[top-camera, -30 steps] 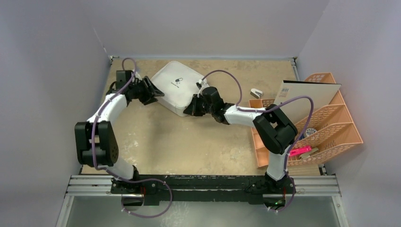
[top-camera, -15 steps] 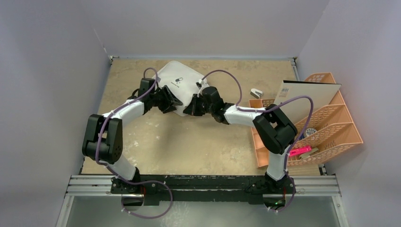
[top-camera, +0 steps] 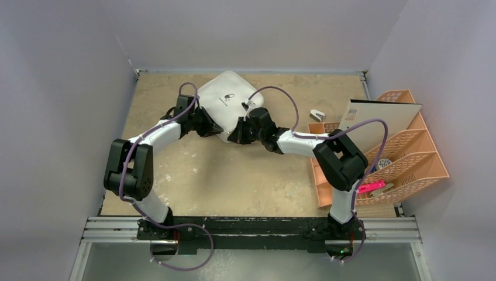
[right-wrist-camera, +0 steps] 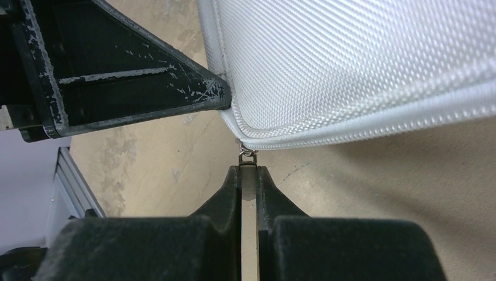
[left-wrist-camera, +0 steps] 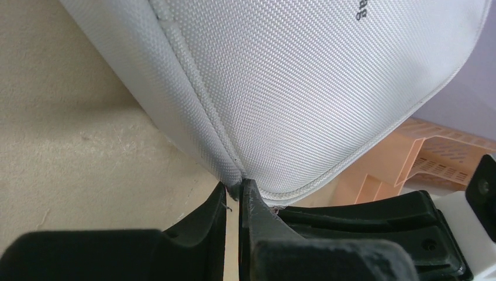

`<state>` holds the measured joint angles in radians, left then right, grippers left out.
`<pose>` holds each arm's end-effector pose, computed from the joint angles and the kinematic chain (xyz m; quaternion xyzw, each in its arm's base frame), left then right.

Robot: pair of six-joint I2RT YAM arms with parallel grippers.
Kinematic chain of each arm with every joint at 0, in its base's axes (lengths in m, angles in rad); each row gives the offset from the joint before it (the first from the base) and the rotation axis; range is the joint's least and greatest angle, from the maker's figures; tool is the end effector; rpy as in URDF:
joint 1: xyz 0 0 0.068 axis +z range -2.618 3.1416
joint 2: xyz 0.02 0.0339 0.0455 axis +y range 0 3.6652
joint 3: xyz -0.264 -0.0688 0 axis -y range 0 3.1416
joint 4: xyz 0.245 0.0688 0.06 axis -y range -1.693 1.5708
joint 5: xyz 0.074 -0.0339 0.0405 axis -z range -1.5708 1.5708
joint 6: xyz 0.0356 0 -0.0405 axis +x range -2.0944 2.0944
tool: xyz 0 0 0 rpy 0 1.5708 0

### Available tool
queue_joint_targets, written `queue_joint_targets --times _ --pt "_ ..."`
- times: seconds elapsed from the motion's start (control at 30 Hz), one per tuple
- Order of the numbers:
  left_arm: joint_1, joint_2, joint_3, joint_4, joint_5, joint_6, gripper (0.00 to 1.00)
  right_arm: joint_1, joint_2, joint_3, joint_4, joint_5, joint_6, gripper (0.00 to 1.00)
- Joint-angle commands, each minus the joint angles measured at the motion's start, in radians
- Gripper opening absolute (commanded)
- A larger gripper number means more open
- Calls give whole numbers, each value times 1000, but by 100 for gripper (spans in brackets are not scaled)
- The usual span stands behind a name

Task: Organize the medicine kit
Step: Zip the medicine box at the center of the board.

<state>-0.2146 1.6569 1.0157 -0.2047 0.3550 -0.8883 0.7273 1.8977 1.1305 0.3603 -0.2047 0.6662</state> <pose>0.3356 -0.0858 0.1977 -0.2451 0.8893 -0.3235 0.2108 0.3110 0.2865 0.1936 -0.0815 0.8289 0.4163 0.3646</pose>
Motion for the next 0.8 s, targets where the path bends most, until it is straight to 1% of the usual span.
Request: queue_joint_targets --times 0.0,0.23,0.37,0.57,0.77 --pt "-11 23 19 -104 -160 156 0 -5 -45 8 -118 54 -92 0" --pt "-11 19 99 -168 -189 215 0 -24 -66 -1 -118 27 -88 0" --pt "-11 28 131 -182 -194 229 0 -33 -88 -23 -139 58 -109 0" --pt "-11 72 179 -213 -195 249 0 -75 -121 -55 -131 37 -119 0" --pt "-11 97 189 -222 -211 265 0 -124 -123 -67 -132 10 -137 0"
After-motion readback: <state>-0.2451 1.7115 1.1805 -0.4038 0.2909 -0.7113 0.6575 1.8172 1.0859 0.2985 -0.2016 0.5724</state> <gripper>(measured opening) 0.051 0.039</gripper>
